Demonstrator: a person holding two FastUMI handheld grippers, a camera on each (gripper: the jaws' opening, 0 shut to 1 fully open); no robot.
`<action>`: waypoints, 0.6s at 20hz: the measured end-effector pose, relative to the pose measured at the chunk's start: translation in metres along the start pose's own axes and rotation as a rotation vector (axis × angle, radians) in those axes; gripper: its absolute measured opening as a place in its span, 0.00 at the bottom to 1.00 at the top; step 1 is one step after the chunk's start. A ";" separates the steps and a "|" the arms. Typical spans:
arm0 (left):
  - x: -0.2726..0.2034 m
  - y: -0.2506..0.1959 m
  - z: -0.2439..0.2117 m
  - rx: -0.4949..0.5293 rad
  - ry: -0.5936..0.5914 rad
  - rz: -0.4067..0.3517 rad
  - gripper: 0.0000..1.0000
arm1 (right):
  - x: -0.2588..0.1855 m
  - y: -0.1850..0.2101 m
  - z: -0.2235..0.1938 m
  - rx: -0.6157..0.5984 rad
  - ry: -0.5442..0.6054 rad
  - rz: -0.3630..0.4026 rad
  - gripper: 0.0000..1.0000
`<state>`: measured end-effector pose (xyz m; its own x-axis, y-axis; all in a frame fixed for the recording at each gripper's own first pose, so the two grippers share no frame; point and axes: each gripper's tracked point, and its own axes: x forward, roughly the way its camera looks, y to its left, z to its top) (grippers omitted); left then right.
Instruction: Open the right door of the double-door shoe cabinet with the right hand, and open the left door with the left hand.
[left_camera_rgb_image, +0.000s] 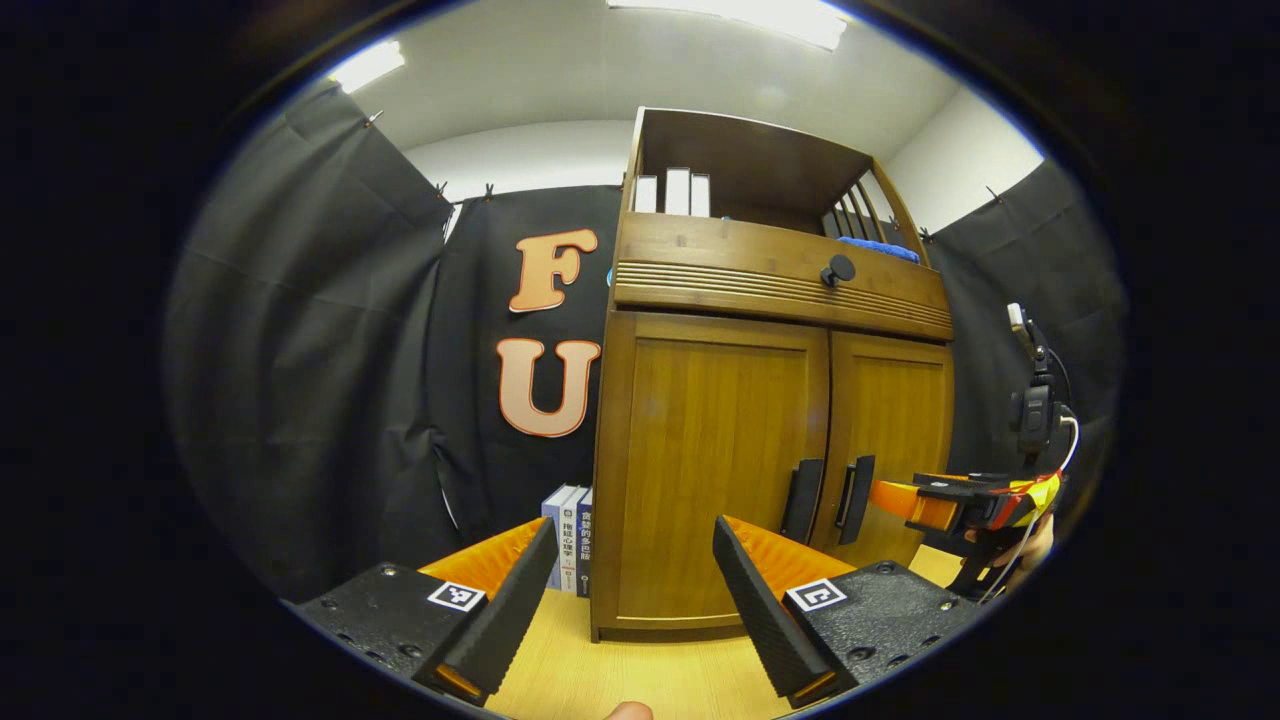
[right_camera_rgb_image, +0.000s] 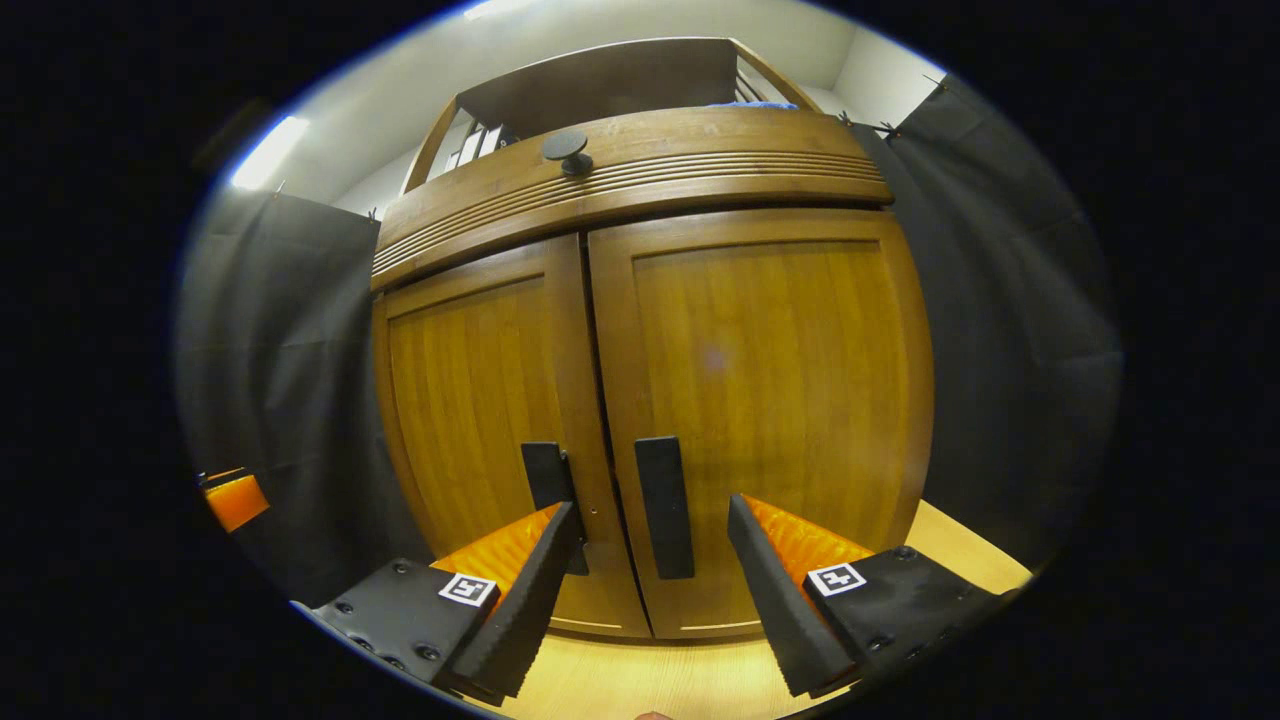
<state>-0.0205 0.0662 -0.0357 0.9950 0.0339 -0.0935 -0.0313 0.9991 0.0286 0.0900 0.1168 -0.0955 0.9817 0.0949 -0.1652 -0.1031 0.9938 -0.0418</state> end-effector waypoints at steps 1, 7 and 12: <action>0.000 0.005 0.000 0.001 0.002 0.013 0.92 | 0.004 -0.001 0.000 -0.005 -0.005 -0.007 0.95; 0.006 0.016 -0.010 -0.016 0.021 0.010 0.92 | 0.032 -0.012 -0.010 -0.002 0.013 -0.070 1.00; 0.000 0.027 -0.015 -0.005 0.033 0.026 0.94 | 0.055 -0.030 -0.009 -0.053 0.000 -0.172 0.87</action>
<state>-0.0230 0.0931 -0.0498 0.9903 0.0602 -0.1256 -0.0572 0.9980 0.0267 0.1455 0.0912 -0.1124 0.9857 -0.0760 -0.1507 0.0578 0.9909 -0.1216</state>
